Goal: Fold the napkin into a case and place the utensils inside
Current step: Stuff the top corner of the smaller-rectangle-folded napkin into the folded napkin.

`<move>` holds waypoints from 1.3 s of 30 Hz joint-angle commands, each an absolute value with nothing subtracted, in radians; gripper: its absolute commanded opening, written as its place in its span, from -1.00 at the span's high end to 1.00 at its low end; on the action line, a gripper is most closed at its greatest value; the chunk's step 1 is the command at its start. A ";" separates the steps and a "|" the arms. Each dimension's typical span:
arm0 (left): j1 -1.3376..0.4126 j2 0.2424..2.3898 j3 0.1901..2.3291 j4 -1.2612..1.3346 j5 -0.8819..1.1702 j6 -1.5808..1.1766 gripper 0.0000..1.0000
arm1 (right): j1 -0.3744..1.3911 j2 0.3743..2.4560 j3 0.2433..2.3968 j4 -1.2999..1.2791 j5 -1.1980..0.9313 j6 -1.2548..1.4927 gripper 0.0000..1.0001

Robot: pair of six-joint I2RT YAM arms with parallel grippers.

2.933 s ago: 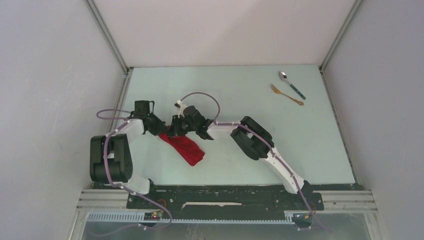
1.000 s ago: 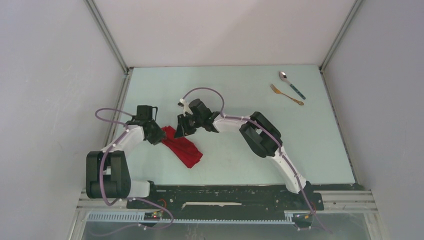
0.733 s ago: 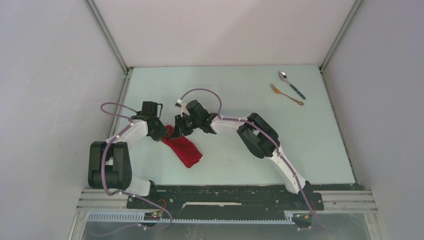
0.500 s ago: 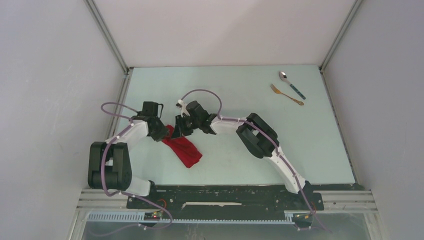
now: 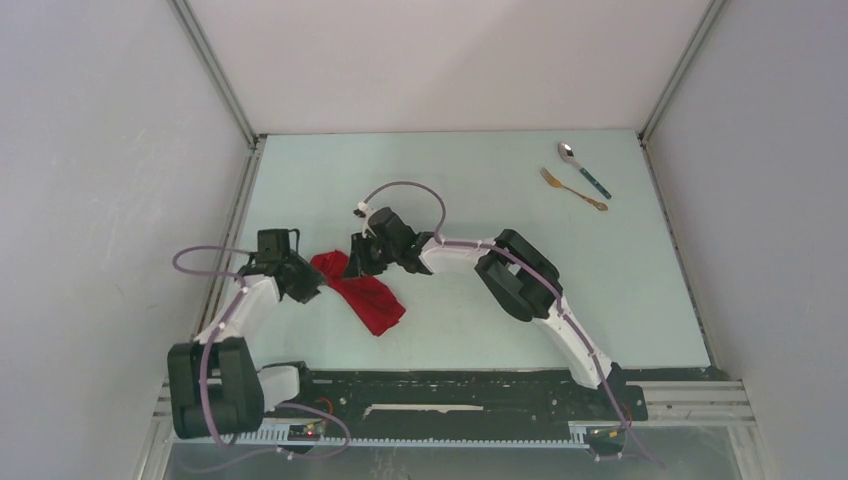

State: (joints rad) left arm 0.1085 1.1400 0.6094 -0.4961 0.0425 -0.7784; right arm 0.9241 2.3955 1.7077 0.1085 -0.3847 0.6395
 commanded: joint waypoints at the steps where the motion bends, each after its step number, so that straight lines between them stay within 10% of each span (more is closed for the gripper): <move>1: 0.091 1.239 0.561 -0.394 0.162 -0.815 0.26 | 0.935 2.321 1.668 0.015 -0.300 0.660 0.39; 23: -0.327 1.406 0.537 -0.124 0.208 -1.026 0.41 | 0.902 2.099 1.365 0.005 -0.255 0.604 0.38; 39: -0.154 1.049 0.538 -0.459 0.157 -0.842 -0.03 | 0.960 2.124 1.314 0.136 -0.153 0.666 0.33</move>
